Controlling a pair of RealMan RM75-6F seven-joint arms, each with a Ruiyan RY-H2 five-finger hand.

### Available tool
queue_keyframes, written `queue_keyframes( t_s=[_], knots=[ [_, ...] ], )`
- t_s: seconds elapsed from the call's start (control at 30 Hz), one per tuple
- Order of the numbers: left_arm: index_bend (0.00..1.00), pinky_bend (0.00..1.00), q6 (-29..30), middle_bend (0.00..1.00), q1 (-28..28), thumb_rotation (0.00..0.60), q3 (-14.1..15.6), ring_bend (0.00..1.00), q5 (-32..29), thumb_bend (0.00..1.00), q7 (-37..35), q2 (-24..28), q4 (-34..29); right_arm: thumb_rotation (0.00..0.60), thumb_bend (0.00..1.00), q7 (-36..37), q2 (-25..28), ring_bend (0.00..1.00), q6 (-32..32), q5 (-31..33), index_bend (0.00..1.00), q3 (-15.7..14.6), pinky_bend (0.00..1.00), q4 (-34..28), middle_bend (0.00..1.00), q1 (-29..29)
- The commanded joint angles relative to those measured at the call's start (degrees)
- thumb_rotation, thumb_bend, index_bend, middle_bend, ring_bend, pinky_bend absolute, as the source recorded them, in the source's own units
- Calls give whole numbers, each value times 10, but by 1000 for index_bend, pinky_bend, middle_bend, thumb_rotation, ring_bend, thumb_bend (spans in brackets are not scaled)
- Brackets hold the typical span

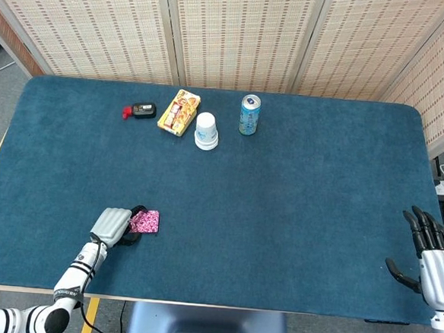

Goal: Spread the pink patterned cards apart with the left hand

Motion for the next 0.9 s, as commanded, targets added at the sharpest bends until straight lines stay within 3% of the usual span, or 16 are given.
queue_keyframes(
  t_s=[0.03,0.33,0.77,0.9],
  knots=[
    [44,1000,-3,1000,-1,600,-1,1000,-4,416,1,2,-3,600,198,-1,0,0,-1,0,0,0,140,0,0,0],
    [3,1000,-2,1000,-2,600,-2,1000,-12,415,8,3,-9,600,198,1,0,0,2,-2,0,0,140,1,0,0],
    [362,1000,8,1000,-3,600,-2,1000,-21,415,21,-12,3,600,198,1,0,0,1,-2,0,-1,140,1,0,0],
    [411,1000,15,1000,-1,600,-2,1000,-18,415,24,-14,1,600,198,0,0,0,1,-3,0,-1,140,0,0,0]
  ],
)
